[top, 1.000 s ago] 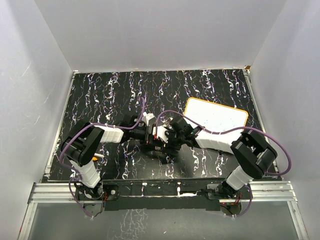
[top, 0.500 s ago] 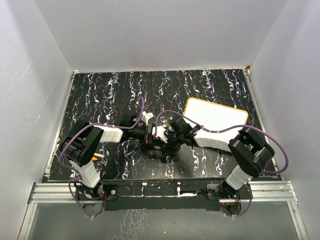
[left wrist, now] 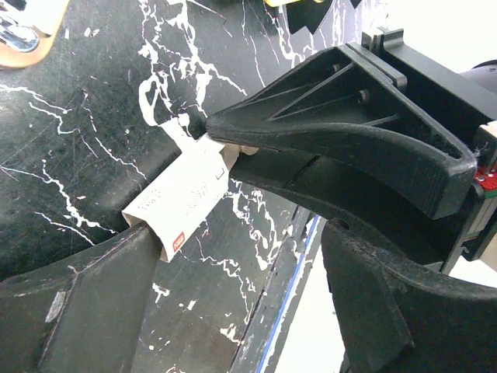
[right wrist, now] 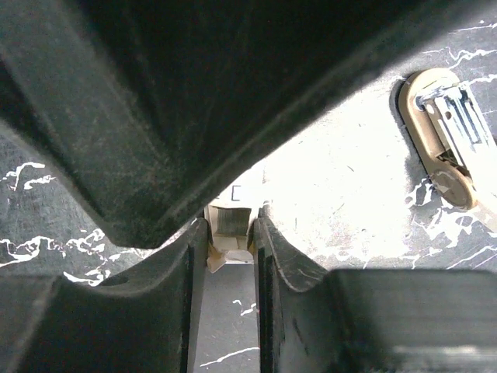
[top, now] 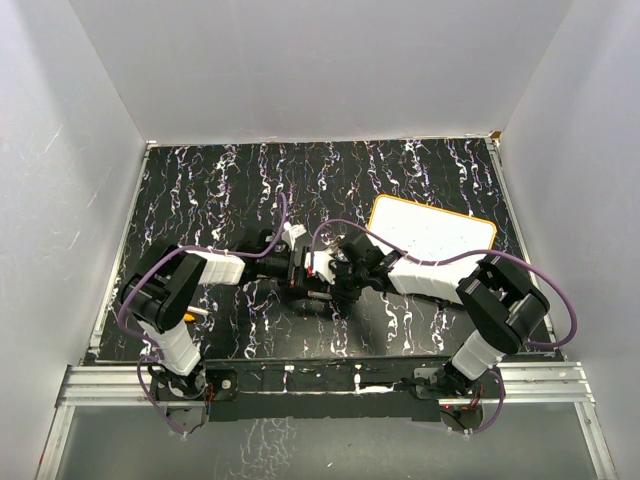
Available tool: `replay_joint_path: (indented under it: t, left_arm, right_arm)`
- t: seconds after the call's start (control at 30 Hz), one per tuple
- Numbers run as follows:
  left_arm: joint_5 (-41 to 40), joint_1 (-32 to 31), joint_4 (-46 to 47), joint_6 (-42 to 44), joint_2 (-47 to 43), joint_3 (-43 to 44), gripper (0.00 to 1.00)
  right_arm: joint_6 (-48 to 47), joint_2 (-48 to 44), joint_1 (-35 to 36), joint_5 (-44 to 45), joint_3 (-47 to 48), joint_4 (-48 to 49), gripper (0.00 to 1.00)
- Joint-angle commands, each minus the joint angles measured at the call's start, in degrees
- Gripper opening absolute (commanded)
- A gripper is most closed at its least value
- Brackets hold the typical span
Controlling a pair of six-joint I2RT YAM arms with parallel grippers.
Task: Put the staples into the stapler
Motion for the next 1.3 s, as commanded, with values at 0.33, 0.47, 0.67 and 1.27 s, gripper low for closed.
replay_joint_path:
  t: [0.33,0.47,0.67,1.27]
  left_arm:
    - [-3.20,2.08,-4.08,4.55,-3.12,-1.10,0.83]
    - [-3.14,2.04,-5.33,5.37,-2.95,-0.54,0.88]
    - [-2.66,2.04,-5.85,6.52,-3.81,-0.99,0.97]
    - [0.20,2.04,-2.70,6.32,-3.45,-2.25,0.95]
  right_arm:
    - [-5.43,-2.57,-1.23,1.36,-1.44,-3.17,0.22]
    - [-4.97,-1.05,-1.22,0.59,0.43,-4.12,0.29]
    - [-2.89,0.53,-1.29,-0.97,2.59,-3.87,0.40]
    - [1.49,1.03,-1.45,-5.90,4.41,2.49,0.69]
